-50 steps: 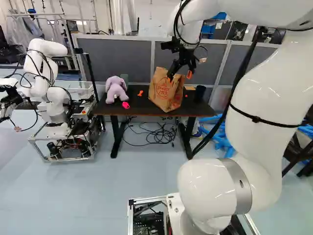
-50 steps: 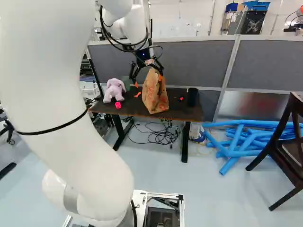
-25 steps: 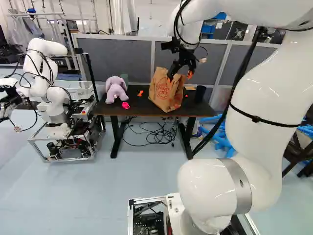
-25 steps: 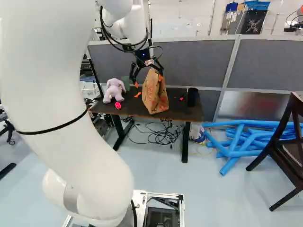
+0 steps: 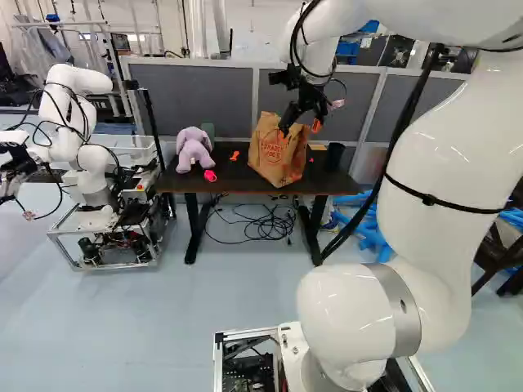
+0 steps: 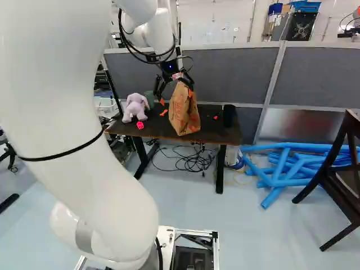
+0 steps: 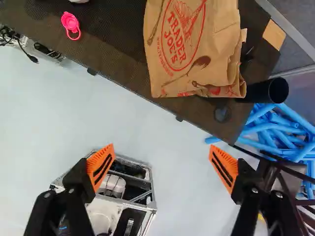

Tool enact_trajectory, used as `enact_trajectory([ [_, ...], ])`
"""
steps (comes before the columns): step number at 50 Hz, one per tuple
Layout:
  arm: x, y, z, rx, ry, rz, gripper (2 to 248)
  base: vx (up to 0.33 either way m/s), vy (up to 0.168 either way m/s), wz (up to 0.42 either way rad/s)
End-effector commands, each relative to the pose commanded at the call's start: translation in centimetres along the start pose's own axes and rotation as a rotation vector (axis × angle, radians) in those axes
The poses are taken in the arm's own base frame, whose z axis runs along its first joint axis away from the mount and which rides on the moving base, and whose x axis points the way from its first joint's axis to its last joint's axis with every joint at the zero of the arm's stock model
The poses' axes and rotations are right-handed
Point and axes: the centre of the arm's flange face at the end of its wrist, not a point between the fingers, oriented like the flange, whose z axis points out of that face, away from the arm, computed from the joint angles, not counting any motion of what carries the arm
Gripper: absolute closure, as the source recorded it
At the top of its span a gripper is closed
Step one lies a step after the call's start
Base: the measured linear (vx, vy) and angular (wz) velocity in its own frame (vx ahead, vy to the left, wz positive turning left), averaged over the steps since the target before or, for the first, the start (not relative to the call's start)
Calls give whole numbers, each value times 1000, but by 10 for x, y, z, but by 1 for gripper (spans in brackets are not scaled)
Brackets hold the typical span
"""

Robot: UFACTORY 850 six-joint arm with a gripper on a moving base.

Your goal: Pick up the bag on the ground and place it on the table

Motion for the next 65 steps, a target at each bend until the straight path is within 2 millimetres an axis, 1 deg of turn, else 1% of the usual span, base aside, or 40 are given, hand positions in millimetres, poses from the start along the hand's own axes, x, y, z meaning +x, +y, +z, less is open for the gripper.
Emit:
enact_trajectory([
  [17,-6,-6,11,-14,37,16,3,0,0,0],
  [35,-17,-15,27,-34,94,41,3,0,0,0],
  [51,-31,-27,45,-55,163,71,3,0,0,0],
  [65,-47,-40,63,-75,235,103,3,0,0,0],
])
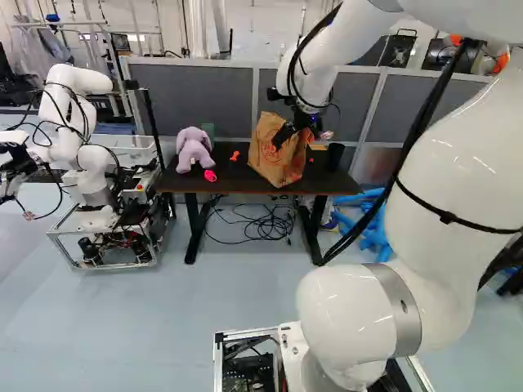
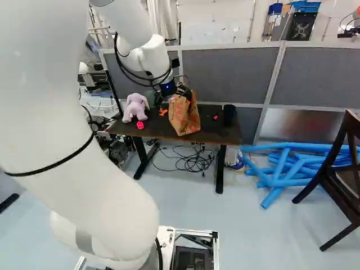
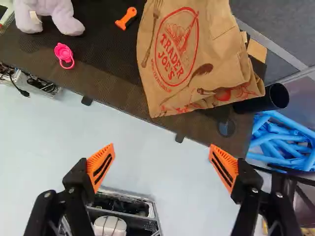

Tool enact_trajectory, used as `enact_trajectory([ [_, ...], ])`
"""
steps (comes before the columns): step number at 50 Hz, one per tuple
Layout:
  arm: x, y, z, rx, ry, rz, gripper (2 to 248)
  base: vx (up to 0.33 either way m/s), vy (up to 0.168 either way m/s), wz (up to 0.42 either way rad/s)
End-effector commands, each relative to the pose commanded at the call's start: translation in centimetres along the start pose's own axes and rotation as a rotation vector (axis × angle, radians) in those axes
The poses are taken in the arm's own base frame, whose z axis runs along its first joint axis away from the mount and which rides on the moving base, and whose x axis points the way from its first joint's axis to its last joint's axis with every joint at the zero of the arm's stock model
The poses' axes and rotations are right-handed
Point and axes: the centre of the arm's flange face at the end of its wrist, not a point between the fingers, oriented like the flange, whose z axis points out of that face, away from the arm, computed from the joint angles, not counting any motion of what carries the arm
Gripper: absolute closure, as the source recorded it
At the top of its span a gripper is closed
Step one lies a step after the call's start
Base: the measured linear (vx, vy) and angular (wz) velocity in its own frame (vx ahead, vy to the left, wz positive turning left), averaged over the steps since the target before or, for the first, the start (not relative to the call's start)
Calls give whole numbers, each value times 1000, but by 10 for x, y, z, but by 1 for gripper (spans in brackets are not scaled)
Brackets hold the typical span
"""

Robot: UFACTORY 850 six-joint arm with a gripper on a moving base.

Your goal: Pick up the bag on the ground and place it on the table

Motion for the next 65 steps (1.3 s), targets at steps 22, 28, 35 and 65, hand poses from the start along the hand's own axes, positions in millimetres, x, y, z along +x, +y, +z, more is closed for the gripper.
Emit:
enact_trajectory([
  [22,-44,-23,20,-31,140,64,3,0,0,0],
  [28,-58,-30,25,-38,184,84,3,0,0,0],
  [35,-76,-39,30,-46,236,108,3,0,0,0],
  [65,-146,-71,41,-64,429,196,3,0,0,0],
])
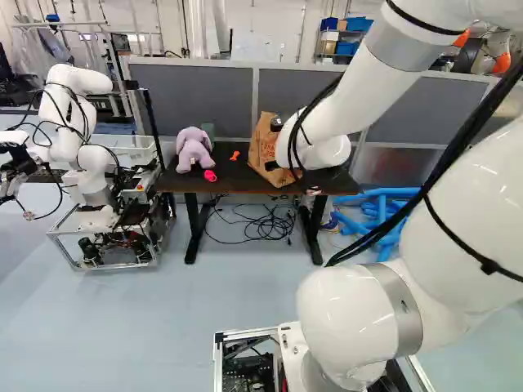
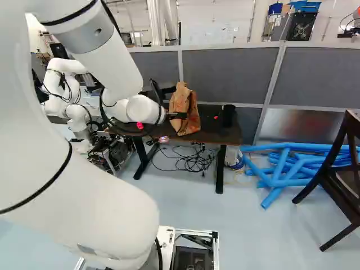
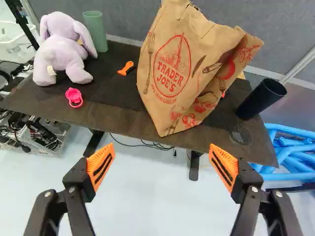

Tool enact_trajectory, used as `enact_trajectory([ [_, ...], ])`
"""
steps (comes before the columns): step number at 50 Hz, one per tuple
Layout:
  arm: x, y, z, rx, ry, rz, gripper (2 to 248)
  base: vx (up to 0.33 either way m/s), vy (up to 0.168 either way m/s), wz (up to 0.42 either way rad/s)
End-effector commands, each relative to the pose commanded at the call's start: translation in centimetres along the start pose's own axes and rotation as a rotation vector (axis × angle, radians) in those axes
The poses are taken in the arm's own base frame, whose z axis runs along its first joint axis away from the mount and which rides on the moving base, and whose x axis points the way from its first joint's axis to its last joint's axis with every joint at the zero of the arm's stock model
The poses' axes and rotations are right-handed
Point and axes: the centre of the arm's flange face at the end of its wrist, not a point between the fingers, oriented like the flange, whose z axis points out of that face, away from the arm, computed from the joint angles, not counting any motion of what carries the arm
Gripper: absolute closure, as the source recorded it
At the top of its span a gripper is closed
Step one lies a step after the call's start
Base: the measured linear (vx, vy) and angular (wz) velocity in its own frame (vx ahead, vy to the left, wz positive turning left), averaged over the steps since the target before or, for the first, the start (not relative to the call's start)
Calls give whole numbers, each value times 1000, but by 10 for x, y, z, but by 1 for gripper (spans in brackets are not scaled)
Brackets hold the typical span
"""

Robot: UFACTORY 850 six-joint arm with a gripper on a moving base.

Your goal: Pick up the bag on the ground and place it on the table

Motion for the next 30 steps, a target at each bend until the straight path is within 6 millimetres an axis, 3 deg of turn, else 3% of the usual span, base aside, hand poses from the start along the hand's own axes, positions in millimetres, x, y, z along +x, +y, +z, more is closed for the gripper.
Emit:
enact_trajectory([
  [30,-53,-11,-23,-3,138,66,3,0,0,0],
])
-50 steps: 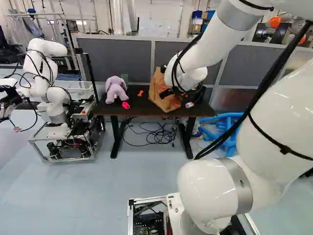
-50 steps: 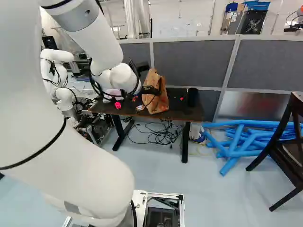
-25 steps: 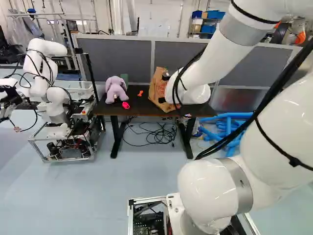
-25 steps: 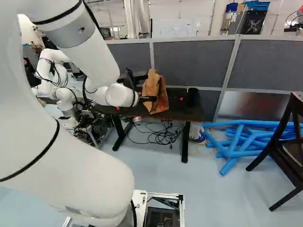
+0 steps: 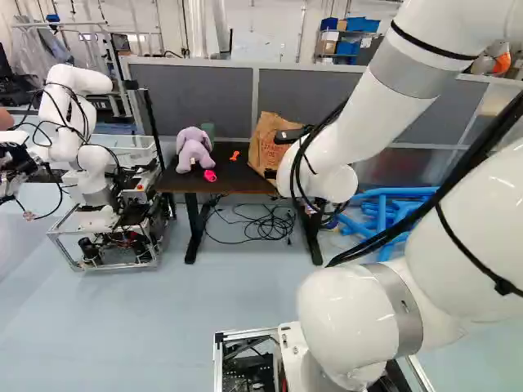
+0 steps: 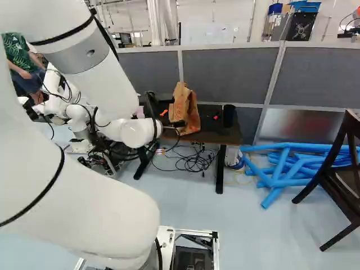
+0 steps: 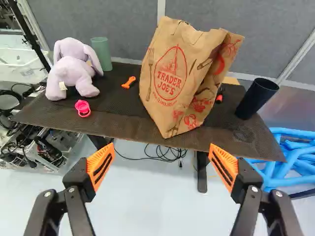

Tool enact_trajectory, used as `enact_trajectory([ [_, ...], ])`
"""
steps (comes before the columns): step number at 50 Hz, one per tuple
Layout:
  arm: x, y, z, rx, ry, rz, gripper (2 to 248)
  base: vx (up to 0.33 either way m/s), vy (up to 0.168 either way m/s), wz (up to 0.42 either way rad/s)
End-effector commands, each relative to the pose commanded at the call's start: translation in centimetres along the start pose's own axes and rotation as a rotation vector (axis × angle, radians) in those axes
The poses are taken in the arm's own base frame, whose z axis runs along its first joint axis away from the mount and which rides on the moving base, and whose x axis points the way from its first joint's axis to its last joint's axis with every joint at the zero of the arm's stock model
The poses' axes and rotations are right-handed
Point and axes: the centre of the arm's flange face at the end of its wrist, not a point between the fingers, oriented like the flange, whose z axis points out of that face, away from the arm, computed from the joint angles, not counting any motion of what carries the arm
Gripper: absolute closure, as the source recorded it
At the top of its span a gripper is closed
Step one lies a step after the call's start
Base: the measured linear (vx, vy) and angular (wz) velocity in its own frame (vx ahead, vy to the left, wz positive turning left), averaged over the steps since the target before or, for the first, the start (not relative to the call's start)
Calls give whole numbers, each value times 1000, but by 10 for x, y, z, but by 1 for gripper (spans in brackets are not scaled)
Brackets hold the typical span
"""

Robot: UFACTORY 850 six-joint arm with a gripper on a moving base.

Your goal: Pick up the bag on the ground and place it on the table

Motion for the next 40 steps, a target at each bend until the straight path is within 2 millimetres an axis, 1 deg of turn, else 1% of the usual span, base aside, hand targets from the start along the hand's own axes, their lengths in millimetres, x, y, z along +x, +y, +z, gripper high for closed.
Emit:
enact_trajectory([
  [20,-22,-3,-16,1,61,29,3,0,0,0],
  [40,-34,-4,-25,3,97,47,3,0,0,0],
])
